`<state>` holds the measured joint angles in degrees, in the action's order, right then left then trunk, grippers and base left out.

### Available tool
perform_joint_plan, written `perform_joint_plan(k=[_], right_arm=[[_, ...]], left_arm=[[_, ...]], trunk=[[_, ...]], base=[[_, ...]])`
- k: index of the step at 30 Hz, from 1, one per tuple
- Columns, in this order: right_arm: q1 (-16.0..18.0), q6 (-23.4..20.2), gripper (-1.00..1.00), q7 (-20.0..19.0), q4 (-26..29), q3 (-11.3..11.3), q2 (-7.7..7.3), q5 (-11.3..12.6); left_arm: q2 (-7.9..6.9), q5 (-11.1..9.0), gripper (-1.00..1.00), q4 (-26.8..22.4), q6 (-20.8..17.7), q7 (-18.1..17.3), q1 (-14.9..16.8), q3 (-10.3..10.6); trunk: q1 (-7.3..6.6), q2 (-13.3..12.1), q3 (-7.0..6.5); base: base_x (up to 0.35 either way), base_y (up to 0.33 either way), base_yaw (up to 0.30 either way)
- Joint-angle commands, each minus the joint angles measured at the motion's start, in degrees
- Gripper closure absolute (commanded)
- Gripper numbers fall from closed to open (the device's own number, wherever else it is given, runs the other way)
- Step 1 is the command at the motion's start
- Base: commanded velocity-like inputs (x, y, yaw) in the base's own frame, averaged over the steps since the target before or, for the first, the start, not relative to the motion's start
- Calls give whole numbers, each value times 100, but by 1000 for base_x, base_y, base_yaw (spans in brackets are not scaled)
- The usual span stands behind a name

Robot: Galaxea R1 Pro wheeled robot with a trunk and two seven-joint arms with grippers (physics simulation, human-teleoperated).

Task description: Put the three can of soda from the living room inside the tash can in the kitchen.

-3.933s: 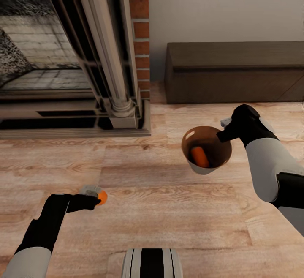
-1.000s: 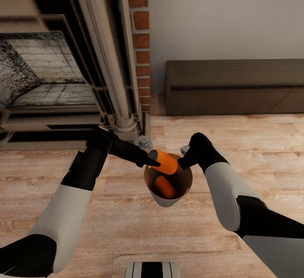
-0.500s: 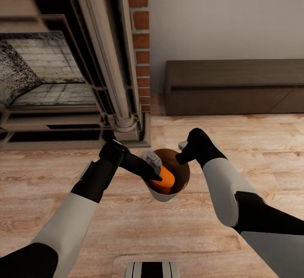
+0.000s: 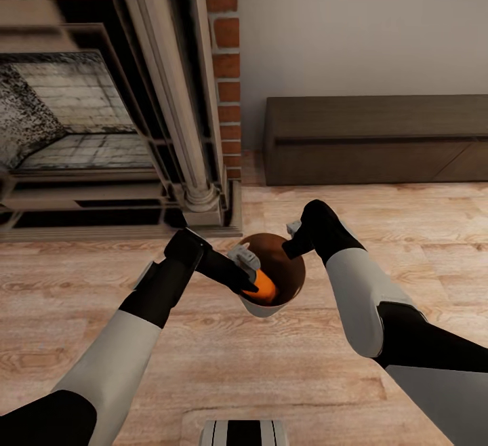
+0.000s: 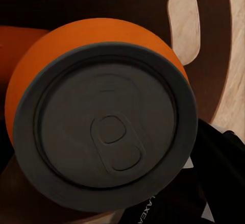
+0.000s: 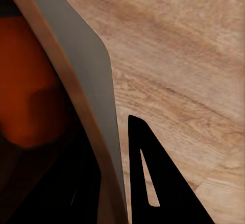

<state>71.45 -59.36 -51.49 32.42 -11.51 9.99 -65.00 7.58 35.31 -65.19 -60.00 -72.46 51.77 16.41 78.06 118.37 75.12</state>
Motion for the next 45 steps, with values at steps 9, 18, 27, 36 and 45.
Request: perform_joint_plan(k=[9, 18, 27, 36, 45], right_arm=[[3, -64, 100, -23, -8, -9, 1, 135], [2, -64, 100, -27, -8, -3, 1, 143], [4, -64, 100, -27, -8, -2, 1, 146], [4, -64, 100, -27, -8, -1, 1, 161], [0, -64, 100, -27, -64, 6, 1, 475]], left_arm=[[19, 35, 100, 21, 0, 21, -1, 2], [92, 7, 100, 224, 0, 386, -1, 28], [127, 1, 100, 325, 0, 815, -1, 37], [130, 3, 100, 333, 0, 926, -1, 42], [136, -29, 100, 320, 0, 929, -1, 54]], trunk=[[0, 0, 0], [0, 0, 0], [0, 0, 0], [0, 0, 0], [0, 0, 0]], base=[[0, 0, 0], [0, 0, 0], [0, 0, 0], [0, 0, 0], [0, 0, 0]])
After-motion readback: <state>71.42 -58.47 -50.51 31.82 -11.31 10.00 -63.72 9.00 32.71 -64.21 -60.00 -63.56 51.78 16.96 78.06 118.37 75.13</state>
